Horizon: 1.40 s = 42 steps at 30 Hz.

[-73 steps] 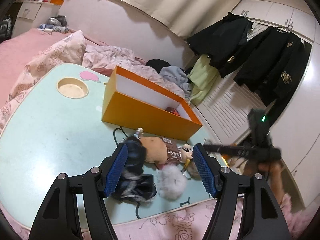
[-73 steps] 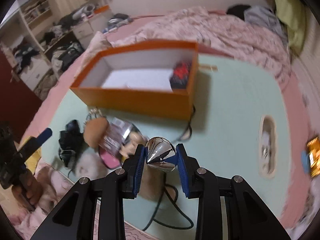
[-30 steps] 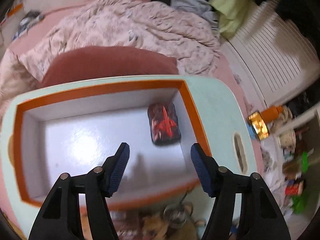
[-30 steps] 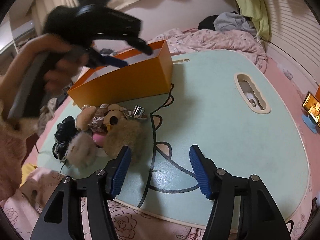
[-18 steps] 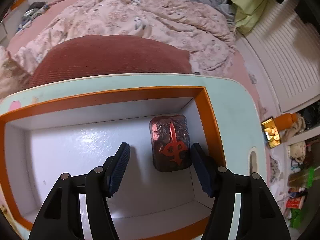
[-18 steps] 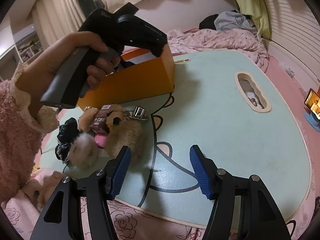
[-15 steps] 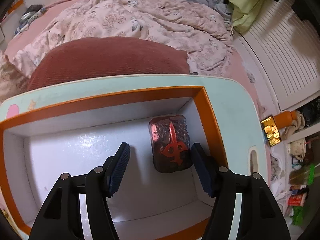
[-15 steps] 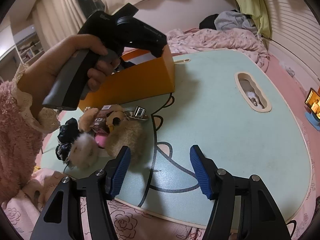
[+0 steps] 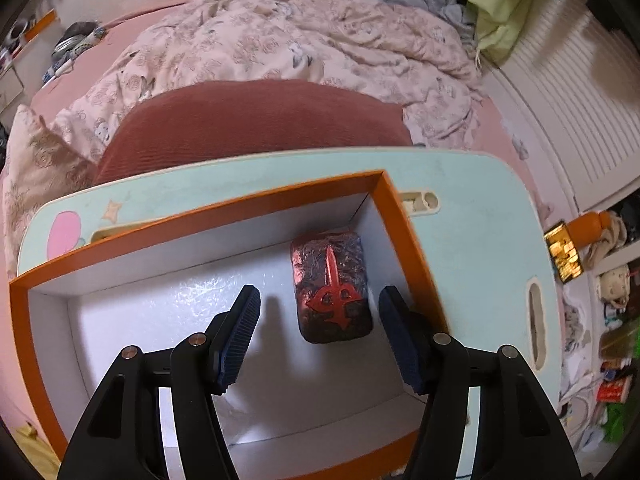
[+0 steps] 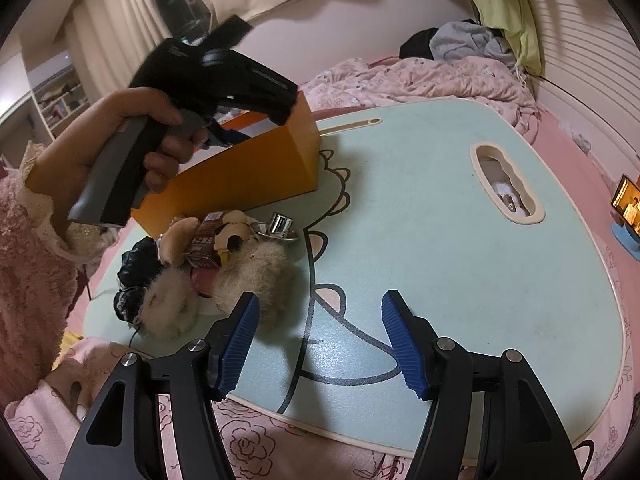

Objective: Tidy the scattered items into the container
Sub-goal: 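Lift the red tin out and set it on the table, open left gripper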

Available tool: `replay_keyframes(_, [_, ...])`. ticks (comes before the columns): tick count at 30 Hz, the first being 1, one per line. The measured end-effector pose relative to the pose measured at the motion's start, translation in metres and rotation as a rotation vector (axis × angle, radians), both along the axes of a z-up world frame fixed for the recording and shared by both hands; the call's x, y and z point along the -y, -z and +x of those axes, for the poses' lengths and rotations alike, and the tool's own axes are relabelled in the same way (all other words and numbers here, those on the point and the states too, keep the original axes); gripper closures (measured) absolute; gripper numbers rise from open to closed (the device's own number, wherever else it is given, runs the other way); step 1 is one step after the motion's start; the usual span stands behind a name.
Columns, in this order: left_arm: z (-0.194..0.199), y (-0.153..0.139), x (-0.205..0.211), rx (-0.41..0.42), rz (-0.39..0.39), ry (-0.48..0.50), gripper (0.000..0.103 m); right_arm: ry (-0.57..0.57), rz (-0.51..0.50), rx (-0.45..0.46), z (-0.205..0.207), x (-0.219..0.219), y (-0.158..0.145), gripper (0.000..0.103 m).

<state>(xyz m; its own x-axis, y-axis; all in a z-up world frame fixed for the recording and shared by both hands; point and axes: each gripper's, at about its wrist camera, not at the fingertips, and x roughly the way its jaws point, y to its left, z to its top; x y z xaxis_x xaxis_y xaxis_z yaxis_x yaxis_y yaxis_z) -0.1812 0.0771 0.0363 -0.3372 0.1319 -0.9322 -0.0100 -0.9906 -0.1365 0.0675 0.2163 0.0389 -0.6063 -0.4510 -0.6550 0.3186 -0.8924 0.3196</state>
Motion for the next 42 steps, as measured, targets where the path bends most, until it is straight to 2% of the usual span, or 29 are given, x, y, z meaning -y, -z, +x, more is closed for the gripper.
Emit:
replay_keyframes(1, [-0.002,0.003,-0.001,0.012,0.017,0.007,0.056,0.001,0.001,0.0,0.0,0.0,0.0,0.039])
replay_keyframes(2, [-0.003,0.008,-0.001,0.031,0.045,0.008,0.061,0.001,0.0,0.001,-0.001,0.0,0.0,0.039])
replay_keyframes(3, [-0.003,0.009,-0.002,0.027,0.041,0.013,0.061,0.001,-0.003,0.001,-0.001,0.0,0.001,0.039])
replay_keyframes(6, [0.003,0.011,-0.016,-0.018,-0.14,0.078,0.062,0.0,-0.007,0.001,0.0,0.0,0.0,0.039])
replay_keyframes(7, [0.004,0.011,-0.017,-0.033,-0.157,0.084,0.063,0.0,-0.007,0.001,0.0,0.0,0.0,0.039])
replay_keyframes(12, [0.005,0.003,-0.002,-0.051,-0.043,0.071,0.063,0.0,-0.011,0.001,0.0,-0.001,0.0,0.039])
replay_keyframes(15, [0.014,-0.018,0.008,-0.095,0.038,0.067,0.063,0.0,-0.01,0.001,0.0,-0.001,0.0,0.039])
replay_keyframes(20, [0.064,-0.073,0.03,-0.218,0.149,0.123,0.063,0.0,-0.01,0.001,0.0,-0.001,0.0,0.039])
replay_keyframes(23, [0.111,-0.087,0.041,-0.254,0.201,0.186,0.063,0.0,-0.009,0.0,0.0,-0.001,0.0,0.039])
replay_keyframes(27, [0.186,-0.069,0.047,-0.208,0.223,0.278,0.063,0.0,-0.009,0.001,0.0,-0.001,0.0,0.039])
replay_keyframes(31, [0.241,-0.048,0.068,-0.235,0.188,0.237,0.062,0.001,0.005,0.0,-0.001,-0.001,0.001,0.038])
replay_keyframes(35, [0.254,-0.026,0.073,-0.218,0.135,0.216,0.062,0.0,0.028,-0.002,-0.001,0.001,0.0,0.037])
replay_keyframes(39, [0.243,0.004,0.068,-0.173,0.087,0.195,0.062,0.001,0.035,-0.002,-0.004,-0.001,0.001,0.036])
replay_keyframes(42, [0.233,0.013,0.068,-0.157,0.113,0.161,0.061,0.004,0.035,-0.002,-0.004,-0.002,0.001,0.036])
